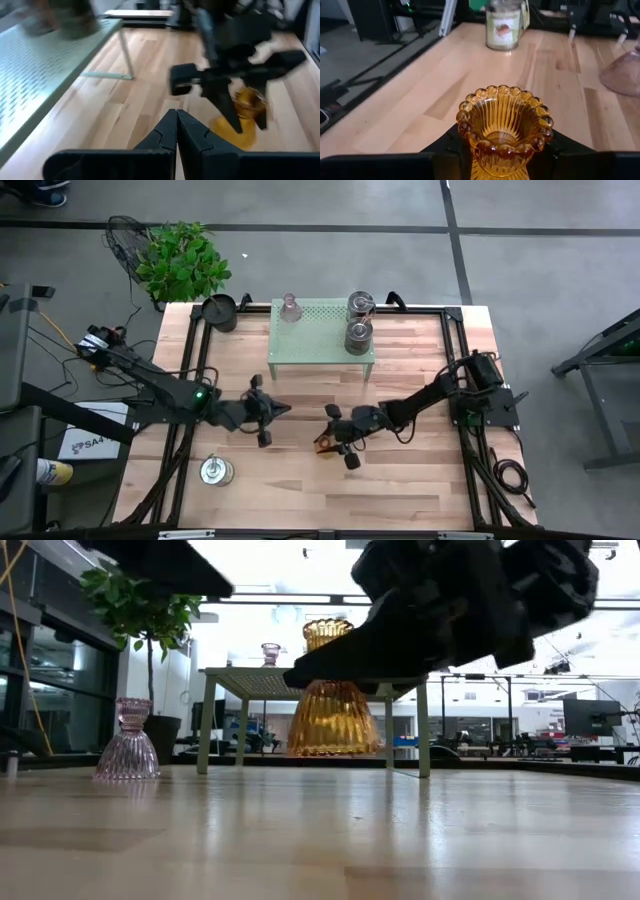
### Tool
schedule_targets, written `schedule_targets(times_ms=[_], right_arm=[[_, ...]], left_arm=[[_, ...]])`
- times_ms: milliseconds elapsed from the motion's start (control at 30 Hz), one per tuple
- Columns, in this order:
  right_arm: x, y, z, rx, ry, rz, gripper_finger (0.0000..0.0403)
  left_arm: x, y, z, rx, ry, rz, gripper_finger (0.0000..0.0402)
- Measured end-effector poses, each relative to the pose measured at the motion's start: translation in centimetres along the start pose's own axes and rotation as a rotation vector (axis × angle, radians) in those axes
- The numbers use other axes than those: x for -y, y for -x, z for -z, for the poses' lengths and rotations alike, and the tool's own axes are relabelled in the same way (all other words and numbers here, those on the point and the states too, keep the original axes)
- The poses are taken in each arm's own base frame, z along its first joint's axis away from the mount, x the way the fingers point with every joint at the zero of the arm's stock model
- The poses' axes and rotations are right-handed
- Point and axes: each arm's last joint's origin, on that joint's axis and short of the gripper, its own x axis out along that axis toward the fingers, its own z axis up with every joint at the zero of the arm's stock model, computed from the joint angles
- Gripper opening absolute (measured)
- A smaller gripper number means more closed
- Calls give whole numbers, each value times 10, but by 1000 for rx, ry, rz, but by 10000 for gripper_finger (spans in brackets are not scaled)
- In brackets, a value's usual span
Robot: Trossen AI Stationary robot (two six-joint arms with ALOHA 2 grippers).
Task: Pick & Place candle stick holders
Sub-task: Put the yellow candle holder on the shelf
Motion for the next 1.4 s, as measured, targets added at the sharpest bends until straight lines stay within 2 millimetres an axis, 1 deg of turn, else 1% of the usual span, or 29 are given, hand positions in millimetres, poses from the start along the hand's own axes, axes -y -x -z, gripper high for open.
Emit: schedule_targets(times_ms=[100,200,267,367,500,567,633,700,733,800,867,933,1033,1067,1167,1233,1400], right_arm=[[7,-3,-3,-39,-11,11,122],[14,-5,-4,-94,-22,22,122],[18,-6,-4,-127,-29,30,122],[24,-7,-8,-143,-41,44,122],[31,-9,-13,-152,-54,21,122],[34,-10,-17,-158,-58,3,122],[37,-11,-20,-169,-62,-9,122],[39,-12,-22,-193,-71,-19,122],[41,-13,-23,-207,-72,-21,122],[42,-14,-26,-230,-60,-21,122],[44,-15,-29,-256,-53,-20,122],[44,-15,-30,-279,-49,-22,122],[46,-15,-30,-308,-47,-21,122],[46,-13,-31,-315,-48,-19,122],[49,-8,-34,-319,-52,-12,122],[51,-4,-34,-337,-57,-7,122],[54,-1,-42,-308,-48,-1,122]], left_arm=[[-3,-10,-3,5,-133,90,3],[-5,-18,-9,8,-239,149,24],[-5,-22,-13,2,-274,166,51],[-4,-26,-22,3,-318,176,104],[3,-34,-29,5,-450,182,174],[8,-39,-34,-3,-505,188,197],[11,-44,-35,-52,-540,197,211],[16,-51,-35,-101,-562,216,215],[16,-54,-31,-149,-583,219,215],[22,-62,-32,-186,-598,235,212],[25,-66,-30,-244,-618,265,208],[31,-74,-31,-260,-620,299,204],[34,-76,-31,-297,-630,324,199],[37,-79,-34,-275,-620,335,198],[38,-77,-30,-311,-638,348,197],[42,-75,-33,-284,-634,351,197],[46,-72,-32,-287,-653,314,197]])
